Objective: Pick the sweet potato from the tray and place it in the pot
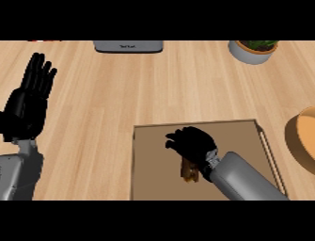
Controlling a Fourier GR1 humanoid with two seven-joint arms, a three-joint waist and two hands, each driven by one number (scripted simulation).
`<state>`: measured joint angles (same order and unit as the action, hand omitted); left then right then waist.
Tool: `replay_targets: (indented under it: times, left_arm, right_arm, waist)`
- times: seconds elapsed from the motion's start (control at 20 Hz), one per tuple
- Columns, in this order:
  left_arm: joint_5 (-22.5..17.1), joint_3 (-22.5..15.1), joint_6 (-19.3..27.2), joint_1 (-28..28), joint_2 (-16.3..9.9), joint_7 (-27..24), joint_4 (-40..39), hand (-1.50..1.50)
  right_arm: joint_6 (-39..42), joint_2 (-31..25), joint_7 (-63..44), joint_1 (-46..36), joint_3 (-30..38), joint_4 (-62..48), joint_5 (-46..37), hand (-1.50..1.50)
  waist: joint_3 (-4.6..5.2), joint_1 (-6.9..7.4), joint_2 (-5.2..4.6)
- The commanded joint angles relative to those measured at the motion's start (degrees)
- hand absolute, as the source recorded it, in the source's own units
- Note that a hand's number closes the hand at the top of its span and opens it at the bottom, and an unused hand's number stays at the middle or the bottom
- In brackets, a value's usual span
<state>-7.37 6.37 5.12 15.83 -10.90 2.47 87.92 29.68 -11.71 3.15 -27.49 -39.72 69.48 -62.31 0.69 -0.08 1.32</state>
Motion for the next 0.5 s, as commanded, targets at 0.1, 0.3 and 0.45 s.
replay_targets:
  times: [0.1,0.3,0.45]
  left_arm:
    - [0.83,-0.61,0.36,0.48,0.23,1.10,0.81,0.00]
    - [0.13,0.15,-0.10,-2.07,0.67,-0.71,0.68,0.00]
    - [0.10,1.53,0.64,-1.21,-0.26,0.06,-0.17,0.00]
  right_arm:
    - [-3.36,5.02,-0.20,0.35,-2.58,-1.01,-4.35,1.50]
    - [-6.07,6.90,-11.46,10.67,-2.36,13.96,-5.98,1.50]
    - [-13.51,11.39,-19.89,15.34,-2.14,21.64,-4.22,1.50]
  waist:
    - [-0.70,0.35,-1.34]
    - [-0.66,-0.91,-0.92]
    - [-0.70,-2.34,-0.49]
